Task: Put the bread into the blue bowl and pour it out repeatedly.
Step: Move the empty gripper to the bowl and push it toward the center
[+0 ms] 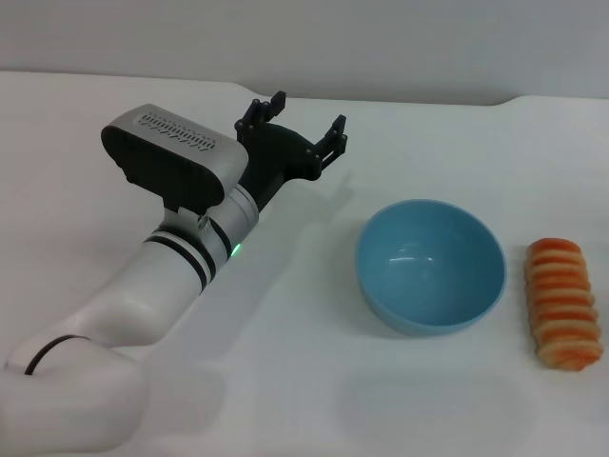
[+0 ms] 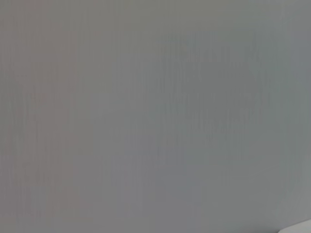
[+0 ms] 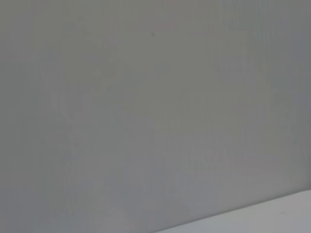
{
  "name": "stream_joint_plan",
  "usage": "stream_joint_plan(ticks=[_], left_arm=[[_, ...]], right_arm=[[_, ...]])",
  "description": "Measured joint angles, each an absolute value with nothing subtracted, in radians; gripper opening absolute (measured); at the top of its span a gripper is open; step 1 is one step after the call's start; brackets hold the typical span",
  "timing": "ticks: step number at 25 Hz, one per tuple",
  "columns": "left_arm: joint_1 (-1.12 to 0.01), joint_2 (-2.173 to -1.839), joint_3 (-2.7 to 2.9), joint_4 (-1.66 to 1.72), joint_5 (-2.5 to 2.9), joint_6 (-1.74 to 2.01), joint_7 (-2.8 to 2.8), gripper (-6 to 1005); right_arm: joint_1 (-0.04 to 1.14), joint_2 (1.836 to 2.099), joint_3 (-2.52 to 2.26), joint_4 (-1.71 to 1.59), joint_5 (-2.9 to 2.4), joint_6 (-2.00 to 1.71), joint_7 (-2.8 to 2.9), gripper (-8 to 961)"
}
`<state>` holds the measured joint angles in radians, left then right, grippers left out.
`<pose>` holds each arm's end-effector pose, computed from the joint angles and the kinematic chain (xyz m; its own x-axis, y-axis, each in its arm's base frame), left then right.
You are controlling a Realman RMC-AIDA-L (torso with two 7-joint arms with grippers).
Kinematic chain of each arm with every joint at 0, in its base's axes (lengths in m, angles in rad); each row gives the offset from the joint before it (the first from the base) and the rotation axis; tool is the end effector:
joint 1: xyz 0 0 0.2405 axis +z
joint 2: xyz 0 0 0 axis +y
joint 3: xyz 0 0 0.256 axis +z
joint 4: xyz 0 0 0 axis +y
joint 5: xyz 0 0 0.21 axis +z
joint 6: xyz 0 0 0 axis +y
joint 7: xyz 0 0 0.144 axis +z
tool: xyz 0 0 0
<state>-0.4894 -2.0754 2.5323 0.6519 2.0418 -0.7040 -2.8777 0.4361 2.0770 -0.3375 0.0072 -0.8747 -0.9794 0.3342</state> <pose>-0.2217 0.3429 -0.1155 0.7692 0.1357 0.6244 0.6126 -0.4346 -0.6602 0.4041 0.3110 0.0103 0.5602 -0.1581 -0.8131 -0.7917 0.1865 -0.5817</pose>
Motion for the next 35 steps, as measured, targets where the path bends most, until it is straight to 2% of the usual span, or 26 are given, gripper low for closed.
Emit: stream_joint_plan(ticks=[12, 18, 19, 22, 24, 26, 29, 35], left_arm=[[-0.482, -2.07, 2.502, 0.707, 2.028, -0.634, -2.878, 818], [-0.473, -2.045, 2.311, 0.876, 2.067, -0.287, -2.871, 818], [-0.469, -2.032, 2.197, 0.957, 2.116, -0.092, -2.868, 818], [-0.467, -2.027, 2.094, 1.025, 2.16, 0.1, -2.862, 817], [-0.467, -2.033, 1.973, 1.087, 2.189, 0.314, -2.822, 817], [-0.472, -2.054, 1.848, 1.13, 2.194, 0.512, -2.748, 817], [-0.509, -2.059, 1.774, 1.134, 2.177, 0.697, -2.695, 817], [-0.555, -2.062, 1.758, 1.072, 2.159, 0.756, -2.696, 817]], right_arm=[[0.437, 2.075, -0.339, 0.008, -0.873, -0.977, 0.334, 659], [0.435, 2.075, -0.339, 0.007, -0.873, -0.977, 0.334, 659], [0.434, 2.075, -0.339, 0.007, -0.873, -0.977, 0.334, 659], [0.432, 2.076, -0.339, 0.006, -0.873, -0.977, 0.334, 659], [0.434, 2.076, -0.339, 0.006, -0.873, -0.977, 0.334, 659], [0.435, 2.076, -0.339, 0.006, -0.873, -0.977, 0.334, 659], [0.44, 2.075, -0.339, 0.006, -0.873, -0.977, 0.334, 659], [0.442, 2.075, -0.339, 0.006, -0.873, -0.977, 0.334, 659]])
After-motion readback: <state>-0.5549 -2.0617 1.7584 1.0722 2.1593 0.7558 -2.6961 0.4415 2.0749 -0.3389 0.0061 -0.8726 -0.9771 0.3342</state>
